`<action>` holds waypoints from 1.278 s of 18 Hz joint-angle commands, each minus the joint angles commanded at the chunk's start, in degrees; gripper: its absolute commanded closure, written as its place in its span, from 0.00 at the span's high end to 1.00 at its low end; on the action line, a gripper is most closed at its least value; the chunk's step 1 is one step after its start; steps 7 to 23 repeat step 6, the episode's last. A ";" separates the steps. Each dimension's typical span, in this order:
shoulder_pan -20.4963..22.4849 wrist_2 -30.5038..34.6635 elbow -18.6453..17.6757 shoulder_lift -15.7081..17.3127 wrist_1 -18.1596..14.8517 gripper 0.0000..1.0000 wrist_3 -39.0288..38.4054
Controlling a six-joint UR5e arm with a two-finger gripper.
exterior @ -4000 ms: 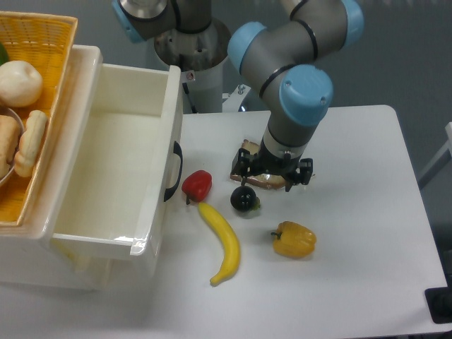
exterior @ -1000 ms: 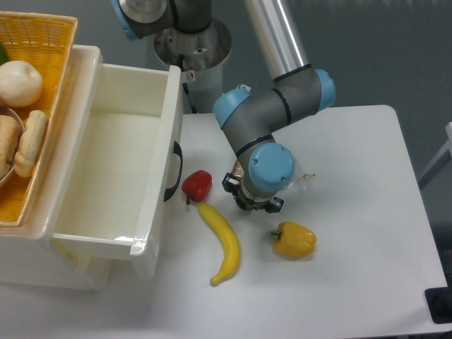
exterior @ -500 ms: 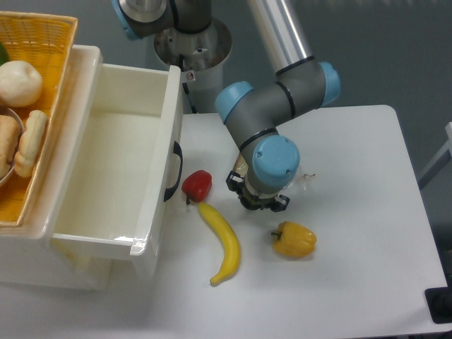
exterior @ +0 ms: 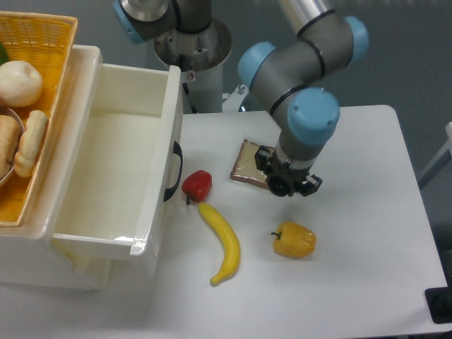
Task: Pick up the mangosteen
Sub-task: 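Lift the held mangosteen up off the table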
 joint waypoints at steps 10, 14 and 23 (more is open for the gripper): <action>0.70 -0.18 -0.44 0.53 -0.27 0.06 0.62; 0.70 -0.18 -0.44 0.53 -0.27 0.06 0.62; 0.70 -0.18 -0.44 0.53 -0.27 0.06 0.62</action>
